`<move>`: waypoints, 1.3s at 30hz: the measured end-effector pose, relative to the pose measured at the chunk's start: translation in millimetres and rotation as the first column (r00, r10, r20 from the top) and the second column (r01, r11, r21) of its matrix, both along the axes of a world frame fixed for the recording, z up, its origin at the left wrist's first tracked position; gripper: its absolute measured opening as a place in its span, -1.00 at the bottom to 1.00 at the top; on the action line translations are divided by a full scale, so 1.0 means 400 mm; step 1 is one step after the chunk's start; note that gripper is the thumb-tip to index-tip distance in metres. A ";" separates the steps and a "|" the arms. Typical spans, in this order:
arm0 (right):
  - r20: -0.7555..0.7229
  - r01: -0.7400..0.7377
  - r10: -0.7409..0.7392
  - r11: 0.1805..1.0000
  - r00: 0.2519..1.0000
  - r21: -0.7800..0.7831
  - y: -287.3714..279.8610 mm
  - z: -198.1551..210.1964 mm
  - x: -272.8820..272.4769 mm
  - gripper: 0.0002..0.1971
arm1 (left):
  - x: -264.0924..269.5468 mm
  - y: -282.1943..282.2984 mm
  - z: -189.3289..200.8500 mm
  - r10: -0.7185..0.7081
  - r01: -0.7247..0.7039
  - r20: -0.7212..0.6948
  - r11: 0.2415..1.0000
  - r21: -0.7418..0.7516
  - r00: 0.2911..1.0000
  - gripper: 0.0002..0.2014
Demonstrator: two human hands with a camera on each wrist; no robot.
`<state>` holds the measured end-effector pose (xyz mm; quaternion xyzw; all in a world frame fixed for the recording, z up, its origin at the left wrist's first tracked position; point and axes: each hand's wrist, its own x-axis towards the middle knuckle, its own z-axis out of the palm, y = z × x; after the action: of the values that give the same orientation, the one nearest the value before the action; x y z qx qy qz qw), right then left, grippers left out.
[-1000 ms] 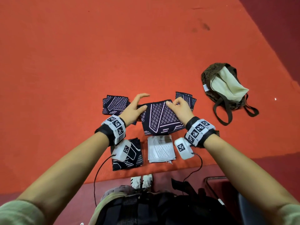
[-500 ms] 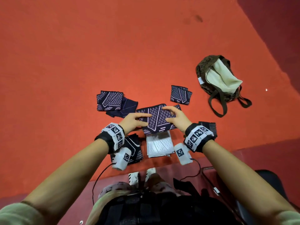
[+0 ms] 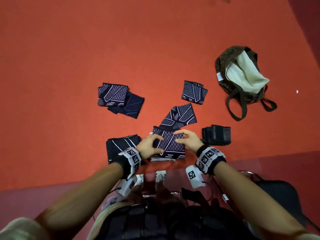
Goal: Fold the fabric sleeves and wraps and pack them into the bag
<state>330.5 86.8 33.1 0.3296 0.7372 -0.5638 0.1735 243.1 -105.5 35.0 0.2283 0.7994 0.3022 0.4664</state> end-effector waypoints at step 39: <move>0.279 -0.659 0.597 0.699 0.752 0.277 0.002 -0.126 0.050 -0.15 | 0.090 0.089 -0.093 -0.518 0.232 -0.366 0.768 -0.597 0.773 -0.09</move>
<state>350.5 87.5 -17.3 0.1294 0.8777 -0.2960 0.3539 279.0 -69.7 -2.3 0.3263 0.8789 -0.1006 0.3331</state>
